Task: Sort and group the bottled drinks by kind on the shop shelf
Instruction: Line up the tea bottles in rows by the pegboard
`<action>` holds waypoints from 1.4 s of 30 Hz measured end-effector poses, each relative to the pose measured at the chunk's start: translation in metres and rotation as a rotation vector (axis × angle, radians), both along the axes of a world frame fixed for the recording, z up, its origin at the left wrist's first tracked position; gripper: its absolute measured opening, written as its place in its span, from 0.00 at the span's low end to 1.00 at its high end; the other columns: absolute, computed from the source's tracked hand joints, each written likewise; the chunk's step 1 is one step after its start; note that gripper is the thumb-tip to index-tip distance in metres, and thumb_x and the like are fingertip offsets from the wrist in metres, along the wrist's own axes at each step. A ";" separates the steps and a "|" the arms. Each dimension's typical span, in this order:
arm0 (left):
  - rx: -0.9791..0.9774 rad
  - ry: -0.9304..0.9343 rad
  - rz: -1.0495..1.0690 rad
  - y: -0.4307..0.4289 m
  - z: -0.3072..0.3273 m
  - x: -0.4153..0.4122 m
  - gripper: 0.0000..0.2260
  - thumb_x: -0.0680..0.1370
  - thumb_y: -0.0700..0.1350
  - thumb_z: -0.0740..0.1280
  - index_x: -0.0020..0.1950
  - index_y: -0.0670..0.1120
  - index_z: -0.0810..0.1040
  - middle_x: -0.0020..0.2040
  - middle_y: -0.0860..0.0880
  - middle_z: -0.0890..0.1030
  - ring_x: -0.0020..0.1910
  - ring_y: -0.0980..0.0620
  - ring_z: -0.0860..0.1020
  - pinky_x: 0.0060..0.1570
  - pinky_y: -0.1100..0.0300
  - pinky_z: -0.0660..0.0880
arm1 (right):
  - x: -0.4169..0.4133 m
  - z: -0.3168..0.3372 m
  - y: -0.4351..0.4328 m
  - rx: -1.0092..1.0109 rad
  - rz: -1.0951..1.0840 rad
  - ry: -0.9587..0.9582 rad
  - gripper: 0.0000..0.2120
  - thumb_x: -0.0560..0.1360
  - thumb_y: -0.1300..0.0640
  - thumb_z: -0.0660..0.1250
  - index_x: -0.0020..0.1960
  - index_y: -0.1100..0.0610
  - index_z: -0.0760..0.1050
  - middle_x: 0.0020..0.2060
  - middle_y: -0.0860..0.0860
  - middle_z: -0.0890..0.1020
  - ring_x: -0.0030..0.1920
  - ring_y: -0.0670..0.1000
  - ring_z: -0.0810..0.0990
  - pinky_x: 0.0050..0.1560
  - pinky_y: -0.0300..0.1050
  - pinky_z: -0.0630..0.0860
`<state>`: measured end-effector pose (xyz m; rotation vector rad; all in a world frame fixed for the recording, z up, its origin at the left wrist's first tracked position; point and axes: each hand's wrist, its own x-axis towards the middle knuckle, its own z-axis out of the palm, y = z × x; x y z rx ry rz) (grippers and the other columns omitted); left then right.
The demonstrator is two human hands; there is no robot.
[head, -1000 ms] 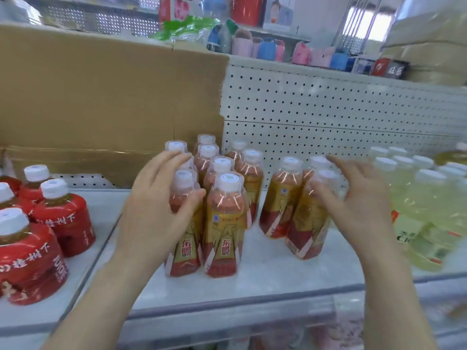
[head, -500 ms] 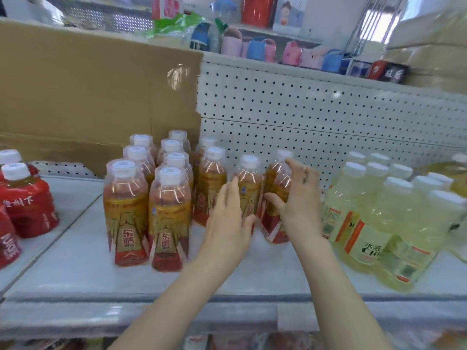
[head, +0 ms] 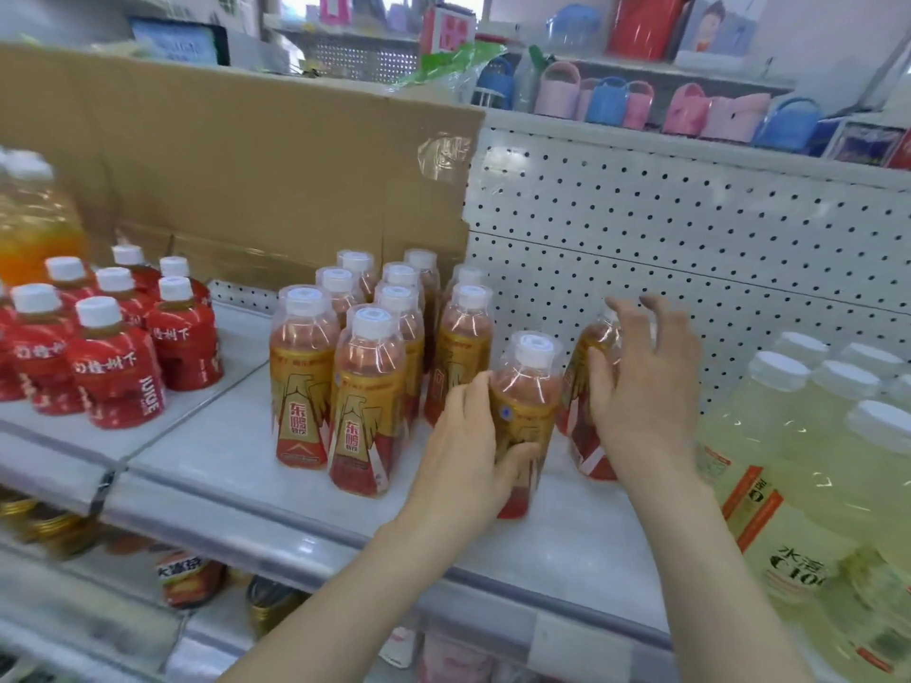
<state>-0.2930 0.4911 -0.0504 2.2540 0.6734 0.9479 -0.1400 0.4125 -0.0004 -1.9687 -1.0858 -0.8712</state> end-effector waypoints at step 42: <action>-0.252 -0.229 0.244 0.031 0.005 -0.143 0.27 0.71 0.55 0.74 0.65 0.63 0.66 0.59 0.65 0.75 0.56 0.67 0.75 0.53 0.64 0.73 | -0.041 0.029 0.122 -0.462 0.264 0.364 0.26 0.82 0.50 0.65 0.76 0.53 0.61 0.65 0.62 0.73 0.62 0.63 0.76 0.57 0.52 0.71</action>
